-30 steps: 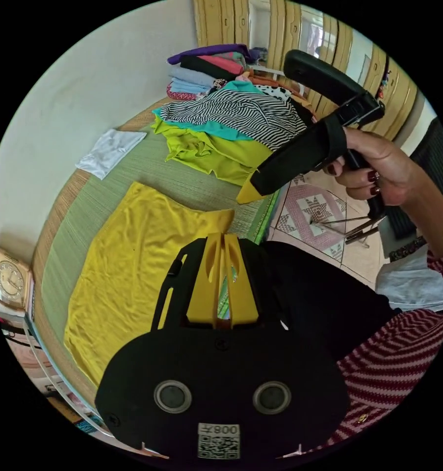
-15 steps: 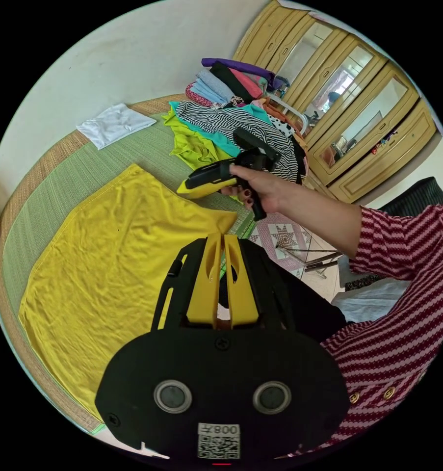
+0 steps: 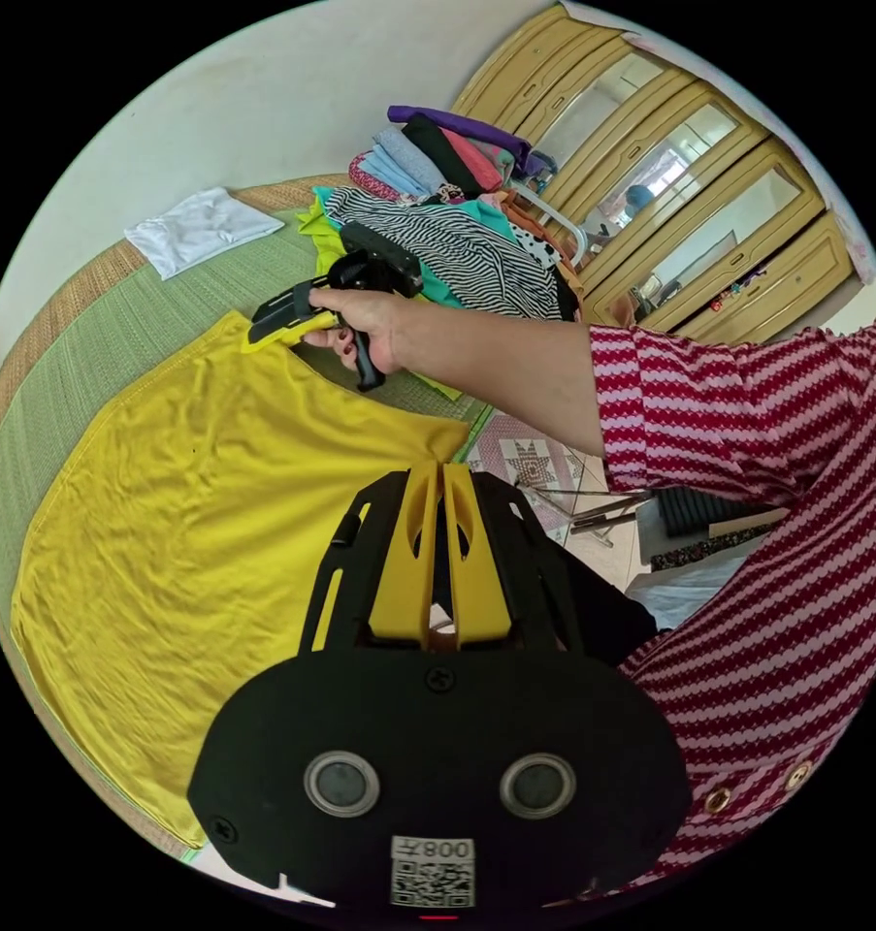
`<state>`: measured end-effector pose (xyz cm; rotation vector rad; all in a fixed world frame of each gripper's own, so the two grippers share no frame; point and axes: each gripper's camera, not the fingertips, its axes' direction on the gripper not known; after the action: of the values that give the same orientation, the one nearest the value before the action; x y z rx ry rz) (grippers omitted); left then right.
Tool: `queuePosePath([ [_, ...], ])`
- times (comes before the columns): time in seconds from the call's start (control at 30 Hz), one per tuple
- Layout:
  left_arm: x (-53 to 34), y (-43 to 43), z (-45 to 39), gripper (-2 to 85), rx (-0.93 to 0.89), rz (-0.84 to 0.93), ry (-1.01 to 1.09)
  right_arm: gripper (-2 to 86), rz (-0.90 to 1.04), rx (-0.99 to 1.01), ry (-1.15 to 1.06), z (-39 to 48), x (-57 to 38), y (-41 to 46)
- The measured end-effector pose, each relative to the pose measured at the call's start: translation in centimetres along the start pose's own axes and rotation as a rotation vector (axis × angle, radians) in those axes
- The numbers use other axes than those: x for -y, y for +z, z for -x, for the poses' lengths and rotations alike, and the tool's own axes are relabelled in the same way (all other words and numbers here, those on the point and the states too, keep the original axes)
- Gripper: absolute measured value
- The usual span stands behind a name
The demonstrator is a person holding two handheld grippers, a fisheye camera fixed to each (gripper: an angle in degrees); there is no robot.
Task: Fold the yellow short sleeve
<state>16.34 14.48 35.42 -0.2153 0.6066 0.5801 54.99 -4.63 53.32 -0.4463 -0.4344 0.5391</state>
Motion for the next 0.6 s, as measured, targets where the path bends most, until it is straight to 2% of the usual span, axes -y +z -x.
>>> queuePosePath([
  [0.37, -0.6, -3.3, 0.7, 0.5, -0.083, -0.074, 0.046, 1.5, -0.060, -0.015, -0.003, 3.5, -0.2, -3.0],
  [0.6, -5.3, -9.5, 3.1, 0.5, -0.089, -0.147, 0.036, 1.4, -0.126, -0.018, -0.020, 9.2, -1.7, -3.5],
])
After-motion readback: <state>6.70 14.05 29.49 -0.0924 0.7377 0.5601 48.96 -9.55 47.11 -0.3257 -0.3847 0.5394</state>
